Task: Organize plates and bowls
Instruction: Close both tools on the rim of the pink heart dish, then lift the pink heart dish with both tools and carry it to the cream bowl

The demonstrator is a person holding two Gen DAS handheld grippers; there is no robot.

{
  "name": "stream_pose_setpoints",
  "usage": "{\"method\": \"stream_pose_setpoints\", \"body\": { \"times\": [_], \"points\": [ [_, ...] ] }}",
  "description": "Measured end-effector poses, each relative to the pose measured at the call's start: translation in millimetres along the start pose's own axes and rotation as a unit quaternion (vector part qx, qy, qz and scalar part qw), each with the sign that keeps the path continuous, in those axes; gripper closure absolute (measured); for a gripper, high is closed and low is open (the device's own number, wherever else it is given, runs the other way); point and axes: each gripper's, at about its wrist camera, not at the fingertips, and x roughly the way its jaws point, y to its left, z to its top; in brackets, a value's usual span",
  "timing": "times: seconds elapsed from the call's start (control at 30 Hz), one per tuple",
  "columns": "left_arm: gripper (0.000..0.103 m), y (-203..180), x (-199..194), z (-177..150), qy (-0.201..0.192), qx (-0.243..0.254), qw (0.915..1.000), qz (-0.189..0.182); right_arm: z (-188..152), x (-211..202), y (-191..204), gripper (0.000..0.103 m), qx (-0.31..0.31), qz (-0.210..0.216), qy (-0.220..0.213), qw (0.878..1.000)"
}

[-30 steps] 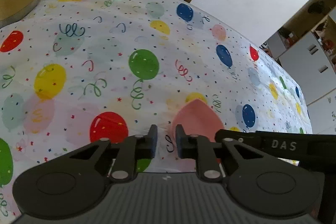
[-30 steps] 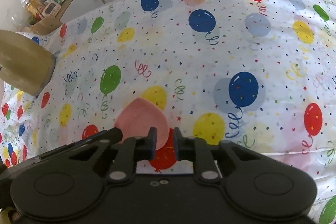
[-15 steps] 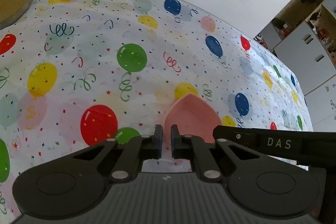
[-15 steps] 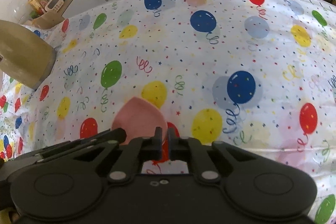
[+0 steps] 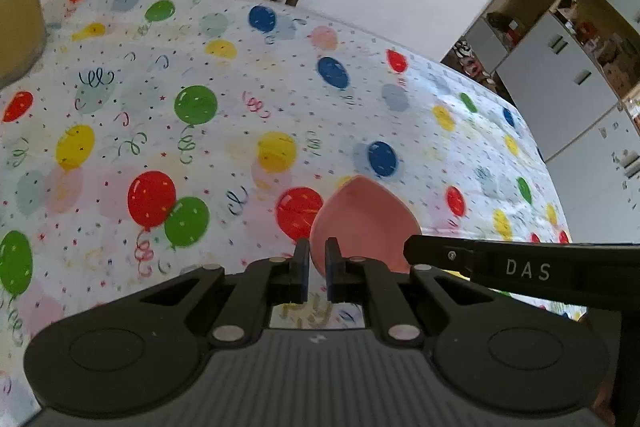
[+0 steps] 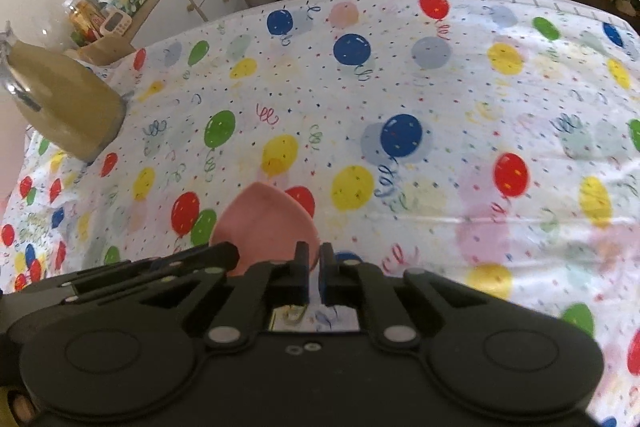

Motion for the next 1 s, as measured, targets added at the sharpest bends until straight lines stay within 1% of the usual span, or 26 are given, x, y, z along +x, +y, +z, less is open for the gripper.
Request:
{"method": "stream_pose_setpoints", "body": {
  "times": [0.17, 0.43, 0.77, 1.0],
  "points": [
    [0.096, -30.2, -21.8, -19.4, -0.005, 0.011, 0.9999, 0.005, -17.8, -30.8, -14.2, 0.099, 0.005, 0.002, -0.003, 1.0],
    [0.096, -87.4, -50.5, -63.5, -0.003, 0.032, 0.9995, 0.002, -57.7, -84.0, -50.3, 0.099, 0.012, 0.006, -0.007, 1.0],
    [0.096, -161.7, -78.3, -121.8, 0.002, 0.055, 0.9982, -0.023, -112.2, -148.0, -105.7, 0.099, 0.019, 0.001, -0.017, 1.0],
    [0.096, -197.4, -84.1, -163.3, 0.021, 0.073, 0.9965, -0.034, -152.7, -174.5, -138.9, 0.099, 0.043, 0.003, -0.017, 0.999]
  ]
}}
